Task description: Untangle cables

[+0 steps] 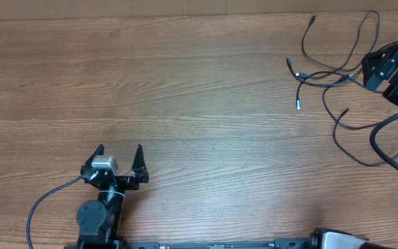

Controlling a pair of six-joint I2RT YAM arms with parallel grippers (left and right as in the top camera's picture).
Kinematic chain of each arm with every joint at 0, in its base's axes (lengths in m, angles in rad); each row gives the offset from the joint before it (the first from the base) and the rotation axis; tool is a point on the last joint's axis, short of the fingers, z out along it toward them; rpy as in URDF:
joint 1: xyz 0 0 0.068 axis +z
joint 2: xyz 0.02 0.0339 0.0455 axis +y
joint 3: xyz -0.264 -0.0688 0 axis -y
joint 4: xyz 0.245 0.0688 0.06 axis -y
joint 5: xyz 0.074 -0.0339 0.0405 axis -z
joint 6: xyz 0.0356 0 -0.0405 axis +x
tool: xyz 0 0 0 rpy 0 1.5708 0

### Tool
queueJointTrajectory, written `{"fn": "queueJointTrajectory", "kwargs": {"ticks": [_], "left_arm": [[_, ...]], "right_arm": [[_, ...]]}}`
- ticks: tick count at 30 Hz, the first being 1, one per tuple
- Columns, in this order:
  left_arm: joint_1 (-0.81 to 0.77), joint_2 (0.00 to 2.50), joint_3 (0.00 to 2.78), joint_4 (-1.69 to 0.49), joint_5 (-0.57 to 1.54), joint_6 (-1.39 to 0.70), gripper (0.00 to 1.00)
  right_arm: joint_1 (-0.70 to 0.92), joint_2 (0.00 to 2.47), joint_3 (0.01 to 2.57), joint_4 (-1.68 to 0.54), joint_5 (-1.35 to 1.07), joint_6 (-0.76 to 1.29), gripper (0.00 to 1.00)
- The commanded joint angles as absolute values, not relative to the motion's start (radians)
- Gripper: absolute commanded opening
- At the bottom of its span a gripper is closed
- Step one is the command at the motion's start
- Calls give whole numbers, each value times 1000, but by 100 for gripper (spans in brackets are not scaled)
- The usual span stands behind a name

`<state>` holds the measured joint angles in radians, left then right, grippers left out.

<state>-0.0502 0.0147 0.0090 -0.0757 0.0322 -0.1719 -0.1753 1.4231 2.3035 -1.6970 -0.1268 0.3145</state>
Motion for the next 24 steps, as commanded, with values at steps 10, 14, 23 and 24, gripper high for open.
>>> {"fn": "queueJointTrajectory", "kwargs": {"ticks": [10,14,23,24], "left_arm": [[-45,4,5,-78,22,-146,100],[-45,4,5,-78,22,-146,100],[-45,4,5,-78,22,-146,100],[-45,4,5,-78,22,-146,100]], "right_arm": [[-169,1409,2310,-1685,-114,313,100],[-169,1361,2310,-1642,-115,323,100],[-169,1221,2287,-1495,-114,363,100],[-169,1205,2265,-1472,-114,364,100]]}}
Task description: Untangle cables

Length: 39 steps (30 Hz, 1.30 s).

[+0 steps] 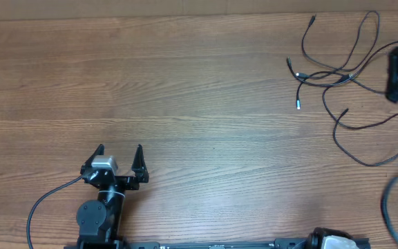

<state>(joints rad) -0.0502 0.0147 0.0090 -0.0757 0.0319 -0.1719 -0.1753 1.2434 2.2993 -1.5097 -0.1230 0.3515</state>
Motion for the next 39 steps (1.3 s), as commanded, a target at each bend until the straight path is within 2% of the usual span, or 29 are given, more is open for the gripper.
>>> {"fn": "queueJointTrajectory", "kwargs": {"ticks": [1,8,13,18,23,32,39], "left_arm": [[-45,4,5,-78,22,-146,100],[-45,4,5,-78,22,-146,100],[-45,4,5,-78,23,-146,100],[-45,4,5,-78,22,-146,100],[-45,4,5,-78,22,-146,100],[-45,4,5,-78,23,-146,100],[-45,4,5,-78,22,-146,100]], "right_arm": [[-169,1190,2239,-1453,-114,367,100],[-169,1036,1866,-1206,-159,400,100],[-169,870,1436,-825,-246,461,100],[-169,748,1121,-553,-248,591,100],[-157,619,807,-297,-239,603,100],[-74,359,423,-150,-44,592,100],[-2,187,289,-111,-5,337,100]]}}
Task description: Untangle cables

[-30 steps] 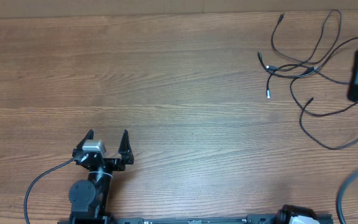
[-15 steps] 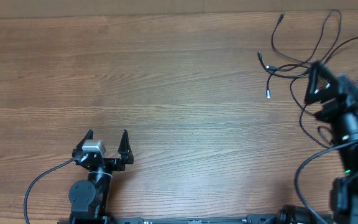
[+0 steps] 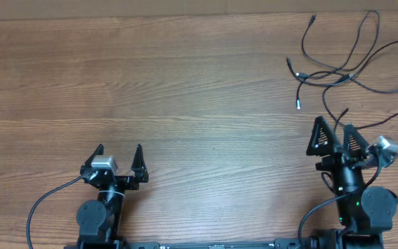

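Thin black cables [image 3: 337, 72] lie in a loose crossing tangle at the table's far right corner, their plug ends [image 3: 298, 105] pointing left. My right gripper [image 3: 333, 133] is low at the right, just below the tangle, open, with a cable loop running behind its fingers. My left gripper [image 3: 120, 152] rests open at the lower left, far from the cables and holding nothing.
The wooden table [image 3: 185, 90] spans the view. Each arm's own black supply cable [image 3: 43, 200] trails beside its base near the front edge.
My right arm has moved from the far right edge, beside the tangle, down to the lower right, below the cables. The cables lie much as before. The left arm stayed put.
First my right gripper was over the right side of the tangle at the table edge. Then it was further right, partly out of view and blurred. Now it is near its base, open. The left gripper has stayed open at the lower left throughout.
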Controlling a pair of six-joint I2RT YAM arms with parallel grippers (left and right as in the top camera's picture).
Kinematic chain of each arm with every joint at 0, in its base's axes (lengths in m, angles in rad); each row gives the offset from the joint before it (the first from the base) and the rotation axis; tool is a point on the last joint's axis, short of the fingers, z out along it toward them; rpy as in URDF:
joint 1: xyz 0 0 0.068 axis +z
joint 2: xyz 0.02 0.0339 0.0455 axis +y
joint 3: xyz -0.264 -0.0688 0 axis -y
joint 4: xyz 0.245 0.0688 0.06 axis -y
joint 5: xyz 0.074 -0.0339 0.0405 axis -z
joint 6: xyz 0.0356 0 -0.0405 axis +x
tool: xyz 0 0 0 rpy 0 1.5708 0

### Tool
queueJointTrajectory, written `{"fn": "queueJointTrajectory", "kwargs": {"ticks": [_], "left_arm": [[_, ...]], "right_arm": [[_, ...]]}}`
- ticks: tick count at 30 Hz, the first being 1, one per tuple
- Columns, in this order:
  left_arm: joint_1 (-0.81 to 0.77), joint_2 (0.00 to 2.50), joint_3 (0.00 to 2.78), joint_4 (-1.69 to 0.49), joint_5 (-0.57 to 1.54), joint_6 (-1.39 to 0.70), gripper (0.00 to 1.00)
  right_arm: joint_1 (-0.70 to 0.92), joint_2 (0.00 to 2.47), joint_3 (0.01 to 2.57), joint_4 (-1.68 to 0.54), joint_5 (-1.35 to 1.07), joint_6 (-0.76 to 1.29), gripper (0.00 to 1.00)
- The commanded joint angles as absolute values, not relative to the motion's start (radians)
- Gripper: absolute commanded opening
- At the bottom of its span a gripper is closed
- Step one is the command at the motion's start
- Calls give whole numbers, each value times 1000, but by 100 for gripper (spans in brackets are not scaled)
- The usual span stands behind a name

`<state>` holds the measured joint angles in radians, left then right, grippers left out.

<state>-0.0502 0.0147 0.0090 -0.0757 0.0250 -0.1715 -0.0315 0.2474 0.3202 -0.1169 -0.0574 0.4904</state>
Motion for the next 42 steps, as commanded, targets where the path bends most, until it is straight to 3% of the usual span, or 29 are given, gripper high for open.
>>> {"fn": "queueJointTrajectory", "kwargs": {"ticks": [1,19,26,42], "left_arm": [[-45,4,5,-78,23,-146,100],[-45,4,5,-78,22,-146,100],[-45,4,5,-78,23,-146,99],[-45,4,5,-78,22,-146,100]], "right_arm": [[4,174,284,-117,7,322,100],[19,2,28,-123,123,304,100],[20,3,26,-114,115,178,100],[18,3,26,-112,112,166,100]]}}
